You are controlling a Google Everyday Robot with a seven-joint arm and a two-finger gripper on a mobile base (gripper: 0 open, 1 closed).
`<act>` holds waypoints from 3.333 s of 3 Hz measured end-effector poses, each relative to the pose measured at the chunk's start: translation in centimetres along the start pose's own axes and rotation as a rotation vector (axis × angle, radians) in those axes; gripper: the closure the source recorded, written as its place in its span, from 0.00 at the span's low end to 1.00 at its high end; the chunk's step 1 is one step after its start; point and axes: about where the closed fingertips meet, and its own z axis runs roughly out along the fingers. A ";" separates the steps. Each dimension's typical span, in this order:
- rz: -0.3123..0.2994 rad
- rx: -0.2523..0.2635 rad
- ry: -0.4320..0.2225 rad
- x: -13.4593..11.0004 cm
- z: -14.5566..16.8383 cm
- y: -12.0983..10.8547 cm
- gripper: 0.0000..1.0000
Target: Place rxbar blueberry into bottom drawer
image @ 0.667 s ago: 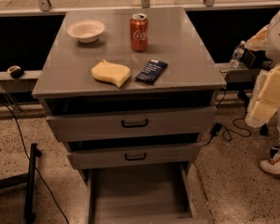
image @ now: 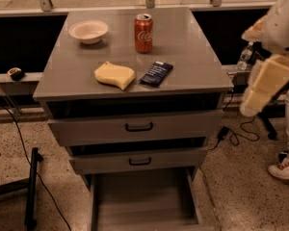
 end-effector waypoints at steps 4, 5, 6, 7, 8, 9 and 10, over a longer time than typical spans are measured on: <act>0.408 -0.062 -0.289 -6.9 16.8 -12.5 0.00; 0.382 -0.060 -0.309 -9.3 19.8 -13.6 0.00; 0.317 -0.039 -0.318 -11.4 22.2 -14.0 0.00; 0.299 -0.052 -0.328 -12.3 24.3 -14.0 0.19; 0.304 -0.073 -0.341 -12.7 24.6 -13.9 0.42; 0.294 -0.100 -0.383 -13.6 24.2 -13.4 0.64; 0.294 -0.100 -0.384 -13.7 23.8 -13.5 0.89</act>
Offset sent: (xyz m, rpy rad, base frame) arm 0.1824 0.0739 -0.0557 0.4441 0.0001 -0.1999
